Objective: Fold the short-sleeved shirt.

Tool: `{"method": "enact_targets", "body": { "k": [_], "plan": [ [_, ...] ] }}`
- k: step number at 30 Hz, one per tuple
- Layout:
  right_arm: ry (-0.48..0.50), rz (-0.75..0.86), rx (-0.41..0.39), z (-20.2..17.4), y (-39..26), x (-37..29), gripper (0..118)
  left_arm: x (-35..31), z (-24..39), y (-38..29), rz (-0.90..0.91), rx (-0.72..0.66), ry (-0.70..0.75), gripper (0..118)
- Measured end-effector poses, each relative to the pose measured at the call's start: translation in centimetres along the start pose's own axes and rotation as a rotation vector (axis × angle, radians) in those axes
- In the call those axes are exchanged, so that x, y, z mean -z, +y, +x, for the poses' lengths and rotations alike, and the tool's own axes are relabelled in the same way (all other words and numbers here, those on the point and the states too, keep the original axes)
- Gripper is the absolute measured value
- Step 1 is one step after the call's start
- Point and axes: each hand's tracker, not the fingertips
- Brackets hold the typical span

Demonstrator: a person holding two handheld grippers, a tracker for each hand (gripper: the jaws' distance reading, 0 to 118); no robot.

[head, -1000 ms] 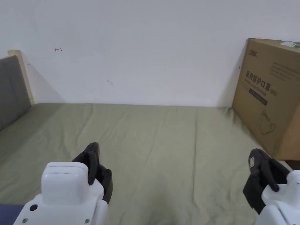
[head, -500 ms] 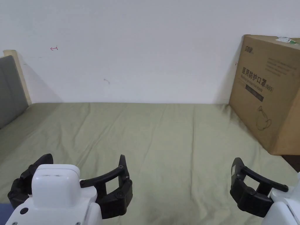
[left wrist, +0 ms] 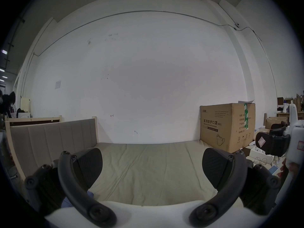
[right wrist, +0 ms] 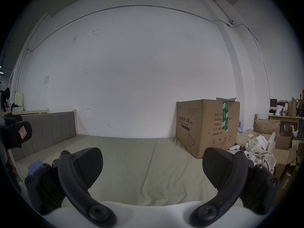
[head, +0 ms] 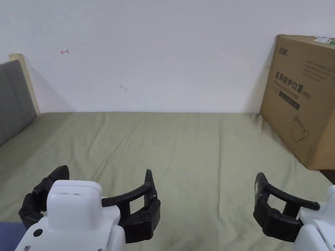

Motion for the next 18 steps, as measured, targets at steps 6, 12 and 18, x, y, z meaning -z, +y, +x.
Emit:
{"method": "enact_targets", "body": {
  "k": [6,12,18],
  "plan": [
    [0.013,-0.018,0.008,-0.1,0.0,0.1,118,-0.6,-0.1,0.0,0.021,0.001,0.012,118],
    [0.019,-0.042,-0.013,-0.3,-0.3,0.1,118,-0.9,0.2,-0.1,0.012,0.003,0.011,118],
    [0.026,-0.040,-0.032,-0.7,-0.4,0.1,118,-0.9,0.3,-0.2,0.018,0.006,0.005,118]
  ]
}}
